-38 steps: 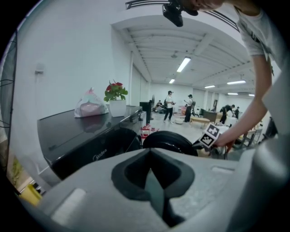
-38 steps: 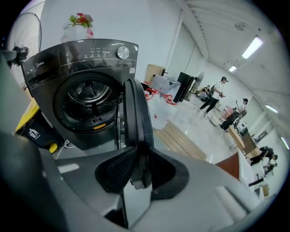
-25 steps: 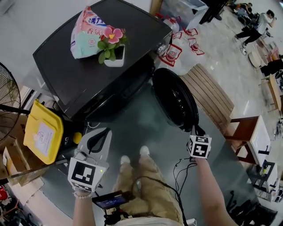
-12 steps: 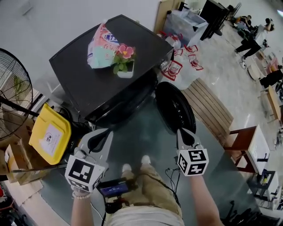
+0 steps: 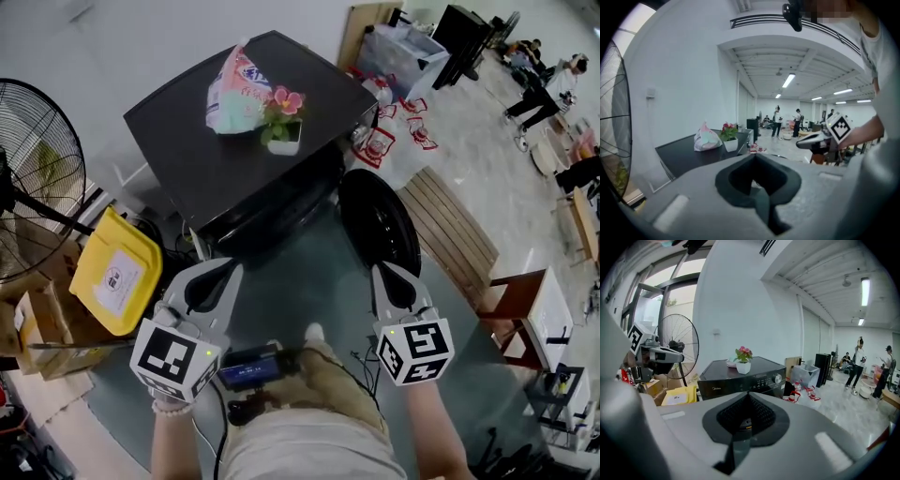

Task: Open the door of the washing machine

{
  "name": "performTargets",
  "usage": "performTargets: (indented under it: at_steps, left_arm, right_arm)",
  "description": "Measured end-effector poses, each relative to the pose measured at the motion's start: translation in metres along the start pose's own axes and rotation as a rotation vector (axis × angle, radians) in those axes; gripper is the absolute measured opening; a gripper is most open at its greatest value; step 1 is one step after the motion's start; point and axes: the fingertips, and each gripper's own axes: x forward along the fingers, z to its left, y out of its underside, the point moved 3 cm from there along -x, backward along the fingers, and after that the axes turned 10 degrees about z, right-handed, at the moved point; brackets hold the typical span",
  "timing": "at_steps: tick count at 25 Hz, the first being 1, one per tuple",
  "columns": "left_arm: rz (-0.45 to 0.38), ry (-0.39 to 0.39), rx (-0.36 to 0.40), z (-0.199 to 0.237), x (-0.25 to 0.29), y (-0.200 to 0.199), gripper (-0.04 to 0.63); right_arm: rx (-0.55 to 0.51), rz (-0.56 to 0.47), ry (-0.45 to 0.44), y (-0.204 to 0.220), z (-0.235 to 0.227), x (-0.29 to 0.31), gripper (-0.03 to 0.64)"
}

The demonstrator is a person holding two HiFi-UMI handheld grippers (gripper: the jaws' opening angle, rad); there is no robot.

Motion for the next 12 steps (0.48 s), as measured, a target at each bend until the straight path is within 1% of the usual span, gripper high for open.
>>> performTargets:
  at_steps: [4,12]
  left_arm:
    - [-0.009,-0.003,-0.005,-0.002,-0.009,-0.001,-0.006]
    - [-0.007,0.0,-0.017,-0.008,-0.011,0.004,-0.006]
  right_arm:
    - [-0.012,-0.019,-0.019,-0.008,0.009,-0.008,0.003]
    - [-0.027,-0.025,-0.047,-0.014,0.022,-0.015,0.005]
